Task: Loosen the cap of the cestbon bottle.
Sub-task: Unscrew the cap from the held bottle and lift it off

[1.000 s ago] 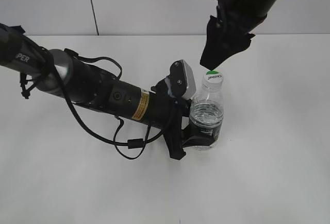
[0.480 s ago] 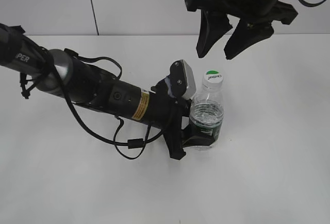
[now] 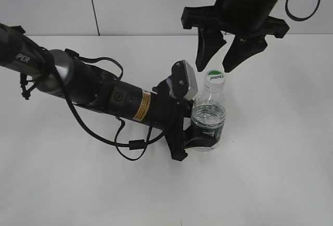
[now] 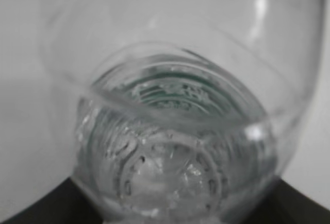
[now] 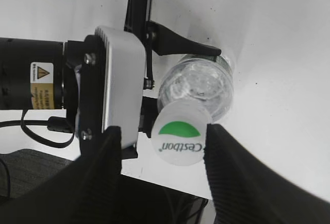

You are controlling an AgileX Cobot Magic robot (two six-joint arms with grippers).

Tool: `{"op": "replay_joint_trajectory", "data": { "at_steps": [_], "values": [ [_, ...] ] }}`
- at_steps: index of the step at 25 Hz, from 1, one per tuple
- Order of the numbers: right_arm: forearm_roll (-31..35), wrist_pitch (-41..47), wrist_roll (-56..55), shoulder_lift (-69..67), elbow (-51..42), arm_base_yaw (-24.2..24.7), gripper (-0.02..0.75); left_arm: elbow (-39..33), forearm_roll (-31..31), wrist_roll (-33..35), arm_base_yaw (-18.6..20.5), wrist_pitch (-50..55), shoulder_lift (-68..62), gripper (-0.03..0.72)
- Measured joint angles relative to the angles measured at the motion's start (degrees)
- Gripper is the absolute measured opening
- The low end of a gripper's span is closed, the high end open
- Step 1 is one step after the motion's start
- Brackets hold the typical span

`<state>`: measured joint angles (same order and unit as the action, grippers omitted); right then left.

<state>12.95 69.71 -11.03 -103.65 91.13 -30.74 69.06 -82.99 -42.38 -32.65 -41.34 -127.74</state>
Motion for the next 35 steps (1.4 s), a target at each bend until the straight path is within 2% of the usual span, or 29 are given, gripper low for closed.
{"op": "replay_joint_trajectory", "data": {
  "at_steps": [6,28,32,35],
  "values": [
    [-3.19,0.05,-1.24,0.0,-0.46,0.0,0.398,0.0,0.0,0.0,0.0,0.06,0.0,0.414],
    [-1.96,0.1,-1.69,-2.95,-1.58,0.0,0.398,0.02,0.02,0.0,0.0,0.16,0.0,0.414],
    [-1.7,0.1,-1.69,-2.94,-1.58,0.0,0.377,0.02,0.02,0.0,0.0,0.16,0.0,0.414],
    [-1.39,0.1,-1.69,-2.94,-1.58,0.0,0.333,0.02,0.02,0.0,0.0,0.16,0.0,0.414]
  ]
}}
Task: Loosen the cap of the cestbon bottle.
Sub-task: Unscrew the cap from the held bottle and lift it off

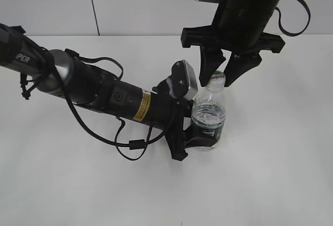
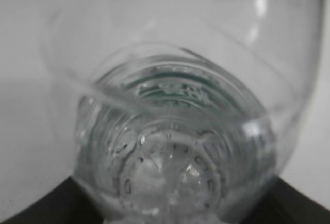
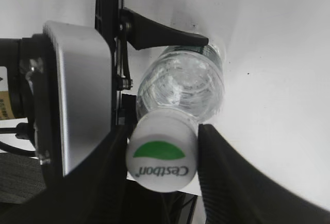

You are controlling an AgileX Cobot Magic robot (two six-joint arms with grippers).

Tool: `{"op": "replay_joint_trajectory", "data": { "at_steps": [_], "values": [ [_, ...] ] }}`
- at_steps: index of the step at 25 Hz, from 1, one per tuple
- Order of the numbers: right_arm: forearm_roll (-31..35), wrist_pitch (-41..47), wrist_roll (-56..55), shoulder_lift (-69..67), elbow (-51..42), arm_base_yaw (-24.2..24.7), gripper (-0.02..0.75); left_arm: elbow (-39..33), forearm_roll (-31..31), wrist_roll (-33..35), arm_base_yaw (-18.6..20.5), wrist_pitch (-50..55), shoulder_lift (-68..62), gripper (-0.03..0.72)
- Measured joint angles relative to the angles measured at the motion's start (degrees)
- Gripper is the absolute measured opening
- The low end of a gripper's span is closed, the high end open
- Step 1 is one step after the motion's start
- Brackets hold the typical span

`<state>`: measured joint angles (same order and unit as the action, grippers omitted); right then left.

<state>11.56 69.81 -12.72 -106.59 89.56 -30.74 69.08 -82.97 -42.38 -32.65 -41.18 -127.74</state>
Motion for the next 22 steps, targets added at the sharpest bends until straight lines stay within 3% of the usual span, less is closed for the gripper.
{"op": "replay_joint_trajectory", "data": {
  "at_steps": [8,12,17,22],
  "values": [
    [0.06,0.0,5.01,0.0,0.0,0.0,0.313,0.0,0.05,0.0,0.0,0.0,0.0,0.414],
    [-0.07,-0.31,21.02,0.0,0.05,0.0,0.312,0.0,0.05,0.06,-0.06,0.0,0.0,0.414],
    [0.04,-0.79,49.68,0.0,0.05,0.0,0.307,0.0,0.08,0.06,-0.06,0.0,0.0,0.414],
    [0.12,-0.79,57.02,0.0,0.05,0.0,0.306,0.0,0.08,0.06,-0.06,0.0,0.0,0.414]
  ]
}}
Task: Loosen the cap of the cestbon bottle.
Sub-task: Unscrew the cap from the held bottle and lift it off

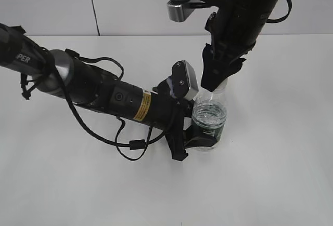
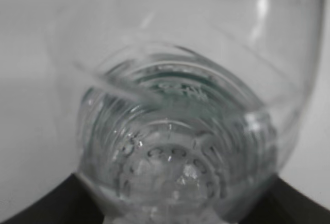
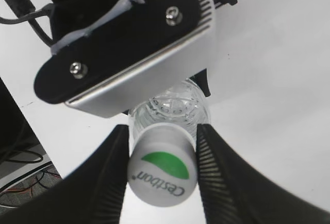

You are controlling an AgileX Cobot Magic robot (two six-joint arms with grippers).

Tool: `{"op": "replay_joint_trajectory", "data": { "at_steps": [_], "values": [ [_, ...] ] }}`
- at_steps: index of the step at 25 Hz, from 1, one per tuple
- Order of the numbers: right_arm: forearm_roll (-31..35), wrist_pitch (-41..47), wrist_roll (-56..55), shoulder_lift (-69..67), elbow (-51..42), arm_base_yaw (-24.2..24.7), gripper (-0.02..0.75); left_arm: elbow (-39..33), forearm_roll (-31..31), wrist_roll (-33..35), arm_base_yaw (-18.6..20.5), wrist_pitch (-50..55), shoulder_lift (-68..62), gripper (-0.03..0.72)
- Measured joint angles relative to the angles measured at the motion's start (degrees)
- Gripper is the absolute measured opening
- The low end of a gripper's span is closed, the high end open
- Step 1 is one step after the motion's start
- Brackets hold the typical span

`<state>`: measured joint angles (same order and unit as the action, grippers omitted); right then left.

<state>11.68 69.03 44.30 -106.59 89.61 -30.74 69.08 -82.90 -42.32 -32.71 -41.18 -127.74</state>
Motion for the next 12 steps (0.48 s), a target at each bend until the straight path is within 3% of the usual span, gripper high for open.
{"op": "replay_joint_trajectory", "data": {
  "at_steps": [4,12],
  "values": [
    [0.0,0.0,4.5,0.0,0.17,0.0,0.305,0.0,0.0,0.0,0.0,0.0,0.0,0.414],
    [0.23,0.29,26.81,0.0,0.21,0.0,0.305,0.0,0.0,0.0,0.0,0.0,0.0,0.414]
  ]
}}
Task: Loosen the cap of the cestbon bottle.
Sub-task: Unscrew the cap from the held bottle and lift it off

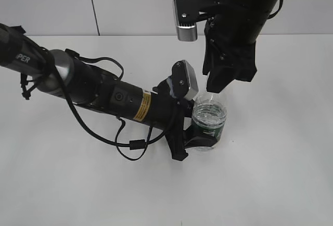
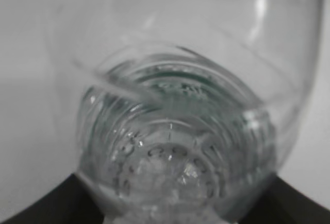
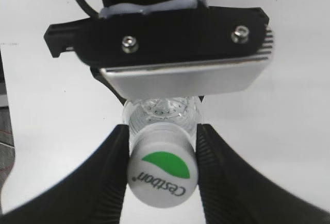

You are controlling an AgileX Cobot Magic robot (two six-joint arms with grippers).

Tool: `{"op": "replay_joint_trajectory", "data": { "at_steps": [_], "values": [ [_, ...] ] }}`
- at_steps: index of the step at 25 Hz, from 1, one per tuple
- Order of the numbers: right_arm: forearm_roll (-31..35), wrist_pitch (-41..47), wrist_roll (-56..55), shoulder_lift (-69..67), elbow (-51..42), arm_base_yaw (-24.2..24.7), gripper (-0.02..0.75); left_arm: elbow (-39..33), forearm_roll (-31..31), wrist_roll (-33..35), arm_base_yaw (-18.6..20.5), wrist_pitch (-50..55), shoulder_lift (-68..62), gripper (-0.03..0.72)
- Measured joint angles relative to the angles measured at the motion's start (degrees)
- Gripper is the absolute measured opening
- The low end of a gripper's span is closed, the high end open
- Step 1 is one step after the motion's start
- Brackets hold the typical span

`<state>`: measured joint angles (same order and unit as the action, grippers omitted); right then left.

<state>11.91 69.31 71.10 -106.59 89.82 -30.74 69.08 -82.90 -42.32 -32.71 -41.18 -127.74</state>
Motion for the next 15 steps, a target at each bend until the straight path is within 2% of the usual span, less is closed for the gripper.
{"op": "replay_joint_trajectory", "data": {
  "at_steps": [5,15],
  "values": [
    [0.0,0.16,10.34,0.0,0.0,0.0,0.305,0.0,0.05,0.0,0.0,0.0,0.0,0.414],
    [-0.05,0.15,12.65,0.0,0.0,0.0,0.304,0.0,0.07,0.0,0.0,0.02,0.0,0.414]
  ]
}}
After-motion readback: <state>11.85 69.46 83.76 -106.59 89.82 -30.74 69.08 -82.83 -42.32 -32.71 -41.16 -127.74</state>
